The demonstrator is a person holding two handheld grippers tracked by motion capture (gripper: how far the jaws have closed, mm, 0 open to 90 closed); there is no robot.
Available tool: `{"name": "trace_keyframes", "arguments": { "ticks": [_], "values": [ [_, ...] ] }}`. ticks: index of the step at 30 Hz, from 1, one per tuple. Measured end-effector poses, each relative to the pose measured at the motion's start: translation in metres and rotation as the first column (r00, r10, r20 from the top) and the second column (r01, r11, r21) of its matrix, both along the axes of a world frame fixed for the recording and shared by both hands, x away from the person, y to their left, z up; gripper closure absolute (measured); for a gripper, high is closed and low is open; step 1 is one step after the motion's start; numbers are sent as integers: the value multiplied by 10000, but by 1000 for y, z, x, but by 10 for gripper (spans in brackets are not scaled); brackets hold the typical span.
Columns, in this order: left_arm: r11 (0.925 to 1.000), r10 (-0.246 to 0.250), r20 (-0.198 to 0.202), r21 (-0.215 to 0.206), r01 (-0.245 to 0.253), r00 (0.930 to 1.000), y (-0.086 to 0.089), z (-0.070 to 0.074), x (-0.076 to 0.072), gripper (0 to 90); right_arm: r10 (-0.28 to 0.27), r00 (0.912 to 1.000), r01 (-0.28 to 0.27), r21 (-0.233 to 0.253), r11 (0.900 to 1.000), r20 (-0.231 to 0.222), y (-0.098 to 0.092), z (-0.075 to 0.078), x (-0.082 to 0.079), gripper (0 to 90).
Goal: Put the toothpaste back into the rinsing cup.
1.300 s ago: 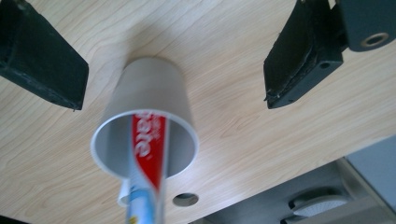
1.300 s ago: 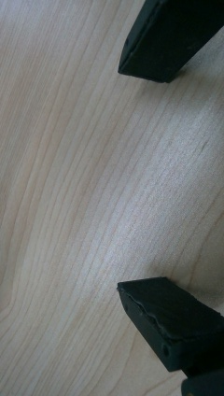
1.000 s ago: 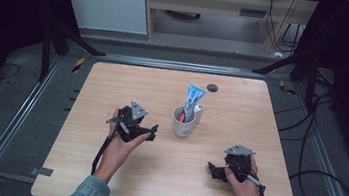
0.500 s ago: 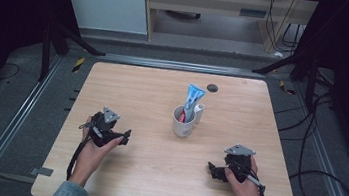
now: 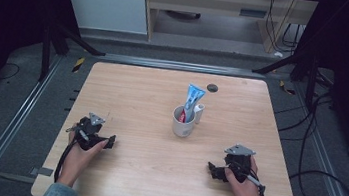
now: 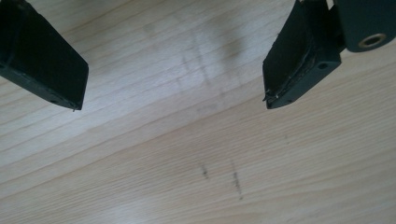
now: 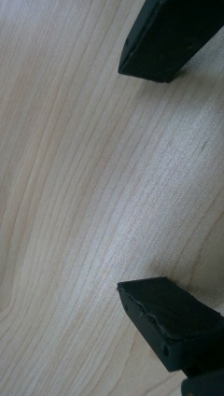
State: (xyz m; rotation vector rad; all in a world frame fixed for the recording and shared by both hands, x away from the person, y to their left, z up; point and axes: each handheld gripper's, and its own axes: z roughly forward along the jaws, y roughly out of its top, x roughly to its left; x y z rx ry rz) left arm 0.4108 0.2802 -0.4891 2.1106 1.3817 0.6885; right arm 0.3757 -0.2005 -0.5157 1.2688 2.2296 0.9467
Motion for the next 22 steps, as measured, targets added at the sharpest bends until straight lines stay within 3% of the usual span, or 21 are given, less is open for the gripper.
{"name": "trace_keyframes", "arguments": {
  "ticks": [5, 14, 16, 22],
  "values": [
    [9991, 367, -150, -220, -370, 9992, 12, -10, 1, 63, 5, 10000, -5, -7, 10000, 3, 0, 0, 0, 3],
    [9916, 659, -17, -1118, -657, 9978, 25, -17, 9, 44, 7, 10000, -7, -10, 10000, 6, 0, 0, 0, 3],
    [9909, 587, 239, -1228, -554, 9980, 27, -20, 10, 29, 2, 10000, -2, -6, 10000, 2, 0, 0, 0, 3],
    [9904, 613, 131, -1248, -592, 9980, 27, -20, 13, 0, 7, 10000, -7, -10, 10000, 9, 0, 0, 0, 3]
  ]
}}
